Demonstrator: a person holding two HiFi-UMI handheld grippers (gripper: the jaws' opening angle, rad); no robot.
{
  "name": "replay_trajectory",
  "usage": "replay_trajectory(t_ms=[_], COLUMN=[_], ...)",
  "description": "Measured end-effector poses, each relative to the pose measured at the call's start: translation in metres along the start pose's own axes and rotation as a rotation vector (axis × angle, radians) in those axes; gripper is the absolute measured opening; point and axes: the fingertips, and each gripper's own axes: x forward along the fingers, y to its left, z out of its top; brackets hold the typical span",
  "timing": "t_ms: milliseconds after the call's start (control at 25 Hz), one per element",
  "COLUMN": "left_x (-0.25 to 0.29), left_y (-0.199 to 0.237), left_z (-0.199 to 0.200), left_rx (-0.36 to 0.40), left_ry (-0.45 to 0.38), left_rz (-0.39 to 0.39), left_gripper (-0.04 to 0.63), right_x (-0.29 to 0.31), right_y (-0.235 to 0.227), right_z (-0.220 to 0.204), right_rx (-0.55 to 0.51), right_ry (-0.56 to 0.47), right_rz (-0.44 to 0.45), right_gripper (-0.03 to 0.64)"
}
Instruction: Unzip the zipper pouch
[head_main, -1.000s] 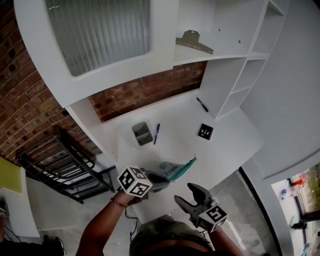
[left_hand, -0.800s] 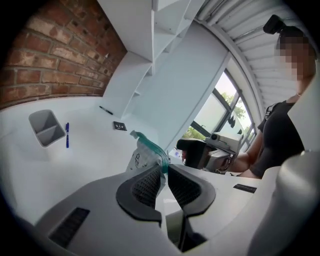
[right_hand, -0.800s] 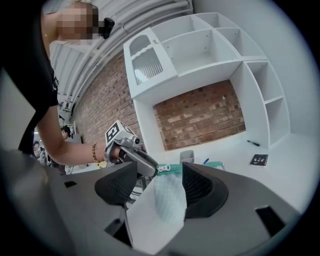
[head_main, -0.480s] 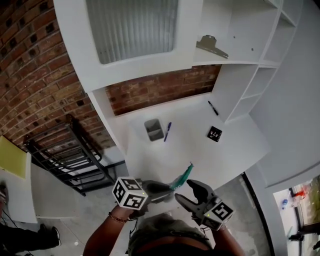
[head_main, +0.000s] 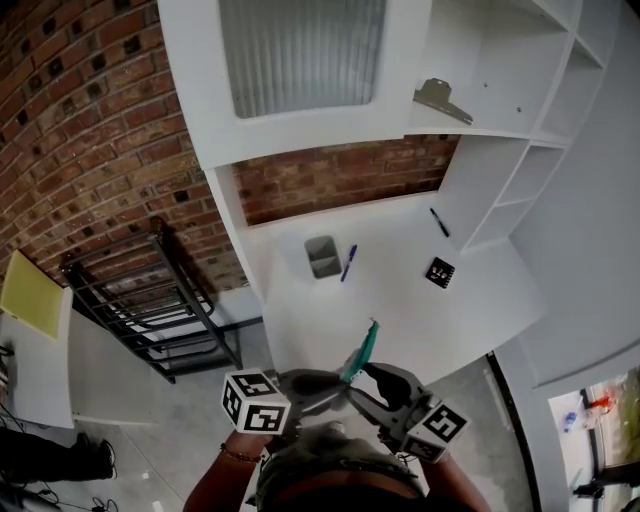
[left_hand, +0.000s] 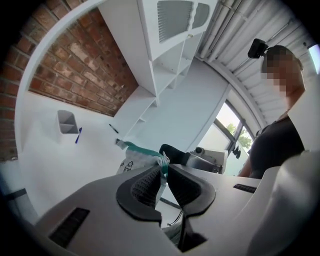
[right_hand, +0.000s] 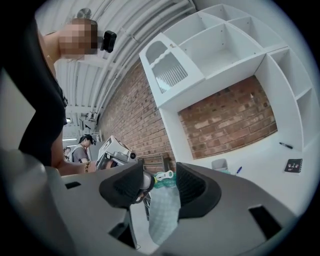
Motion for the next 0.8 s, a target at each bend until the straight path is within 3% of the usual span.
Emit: replay_trajectory(t_ms=[440,800], left_x=[-0.01,-0.003], left_y=[-0.006,-0.012], left_z=[0.005,0.002], left_rx=[-0.012,0.007], left_ry=[-0.056,-0.034], left_rz=[0.031,0.031], left_gripper=[0.048,0.048], right_x=[-0.006,-0.007], right_y=[0.013,0.008], right_z=[0.007,0.008], right_rx=[-0.023,-0.031], right_ry=[-0.007,-0.009], right_rz=[0.074,0.059], right_gripper=[0.114,0.014])
